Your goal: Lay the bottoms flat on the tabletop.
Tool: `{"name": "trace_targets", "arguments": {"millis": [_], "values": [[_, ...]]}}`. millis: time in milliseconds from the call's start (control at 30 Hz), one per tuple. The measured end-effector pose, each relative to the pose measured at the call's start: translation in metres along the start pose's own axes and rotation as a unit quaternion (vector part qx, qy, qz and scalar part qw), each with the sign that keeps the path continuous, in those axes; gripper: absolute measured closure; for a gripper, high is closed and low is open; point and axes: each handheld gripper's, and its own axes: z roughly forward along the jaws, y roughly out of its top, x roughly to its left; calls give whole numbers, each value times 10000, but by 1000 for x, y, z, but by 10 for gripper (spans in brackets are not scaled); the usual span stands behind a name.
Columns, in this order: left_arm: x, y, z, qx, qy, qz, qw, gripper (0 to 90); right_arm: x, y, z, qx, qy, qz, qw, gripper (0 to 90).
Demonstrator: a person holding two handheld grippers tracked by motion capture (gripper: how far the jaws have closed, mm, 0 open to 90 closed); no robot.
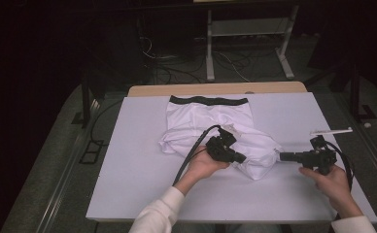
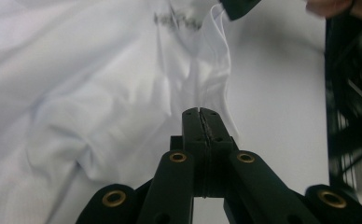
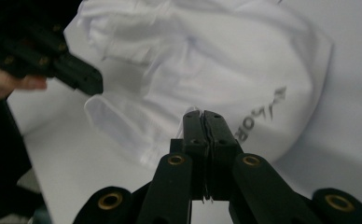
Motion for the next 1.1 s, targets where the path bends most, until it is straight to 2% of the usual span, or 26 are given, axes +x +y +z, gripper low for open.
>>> {"name": "trace_targets", "arguments": {"millis": [100, 167, 233, 367, 433, 533, 633, 733, 767, 800, 867, 900, 933, 1000, 1100], "values": [[-4, -12, 0, 328, -56, 189, 9993, 893, 9, -15, -4, 237, 144, -276, 9992, 870], [-3, -22, 5, 392, -74, 167, 9991, 892, 12, -25, -2, 539, 201, -477, 9972, 869], [-1, -29, 10, 390, -66, 116, 9991, 891, 12, -29, 0, 688, 208, -525, 9960, 868], [1, -39, 9, 201, -71, 50, 9998, 765, 7, -29, 5, 838, 181, -429, 9954, 867], [-2, -43, 3, 69, -56, 120, 9999, 734, 5, -29, 5, 852, 173, -411, 9954, 867], [-6, -46, -5, -124, -150, 236, 9995, 665, 0, -29, 4, 842, 132, -306, 9959, 867], [-11, -47, -1, -95, -156, 405, 9990, 598, -2, -29, 3, 804, 119, -261, 9963, 867], [-15, -48, 14, 121, -52, 587, 9982, 533, -3, -28, 2, 798, 126, -222, 9965, 868], [-15, -49, 20, 208, 5, 606, 9979, 534, -4, -29, 2, 806, 129, -215, 9964, 868], [-15, -49, 24, 193, 60, 669, 9976, 533, -4, -29, 2, 814, 137, -215, 9964, 868], [-15, -48, 27, 54, 159, 640, 9978, 529, -5, -29, 3, 817, 161, -200, 9963, 868], [-15, -47, 28, 61, 233, 694, 9973, 549, -4, -29, 3, 815, 179, -189, 9963, 868], [-16, -47, 28, 84, 369, 843, 9957, 595, -5, -29, 3, 807, 190, -190, 9964, 868], [-18, -47, 29, 109, 531, 923, 9943, 692, -5, -29, 2, 786, 211, -173, 9965, 868], [-20, -45, 30, 175, 453, 840, 9953, 856, -5, -29, 2, 793, 262, -174, 9964, 868]]}}
